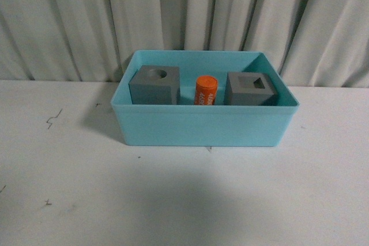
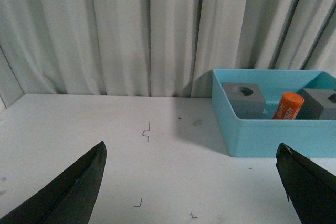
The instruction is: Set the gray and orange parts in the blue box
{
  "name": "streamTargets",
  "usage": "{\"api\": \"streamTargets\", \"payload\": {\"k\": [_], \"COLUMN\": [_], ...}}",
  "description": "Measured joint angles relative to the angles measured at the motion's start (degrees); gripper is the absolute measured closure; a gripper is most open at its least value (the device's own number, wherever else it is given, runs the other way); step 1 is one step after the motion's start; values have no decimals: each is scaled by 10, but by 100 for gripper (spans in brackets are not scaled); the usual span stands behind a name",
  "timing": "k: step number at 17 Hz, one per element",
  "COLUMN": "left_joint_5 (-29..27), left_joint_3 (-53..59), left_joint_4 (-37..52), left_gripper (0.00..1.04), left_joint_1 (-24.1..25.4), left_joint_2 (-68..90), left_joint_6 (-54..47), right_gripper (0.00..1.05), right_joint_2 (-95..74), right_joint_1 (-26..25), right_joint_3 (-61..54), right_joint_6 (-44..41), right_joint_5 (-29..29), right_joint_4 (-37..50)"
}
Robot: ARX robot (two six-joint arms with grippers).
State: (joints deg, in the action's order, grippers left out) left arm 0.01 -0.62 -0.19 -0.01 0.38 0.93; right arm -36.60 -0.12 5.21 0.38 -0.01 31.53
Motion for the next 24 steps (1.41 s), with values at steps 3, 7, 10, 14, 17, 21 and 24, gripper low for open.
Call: {"api": "streamTargets", "payload": {"k": [3, 7, 10, 14, 17, 21, 24], "left_joint_5": [0, 0, 0, 0, 0, 0, 0], "left_joint_3": [0, 0, 0, 0, 0, 0, 0], "left_joint_4": [0, 0, 0, 0, 0, 0, 0], "left_gripper": [7, 7, 7, 7, 7, 7, 7], "left_joint_1": [0, 0, 0, 0, 0, 0, 0], "left_joint_2": [0, 0, 0, 0, 0, 0, 0], "left_joint_6": [0, 0, 0, 0, 0, 0, 0], "right_gripper": [103, 103, 103, 103, 103, 103, 103], "right_joint_2": [18, 89, 127, 195, 232, 268, 364], "right_joint_1": [1, 1, 1, 1, 1, 1, 1], "right_joint_3": [-7, -28, -46, -46, -46, -46, -43], "right_joint_6": [0, 0, 0, 0, 0, 0, 0], "right_joint_5": [0, 0, 0, 0, 0, 0, 1], "right_joint_4": [-13, -63, -80, -143, -180, -217, -310]}}
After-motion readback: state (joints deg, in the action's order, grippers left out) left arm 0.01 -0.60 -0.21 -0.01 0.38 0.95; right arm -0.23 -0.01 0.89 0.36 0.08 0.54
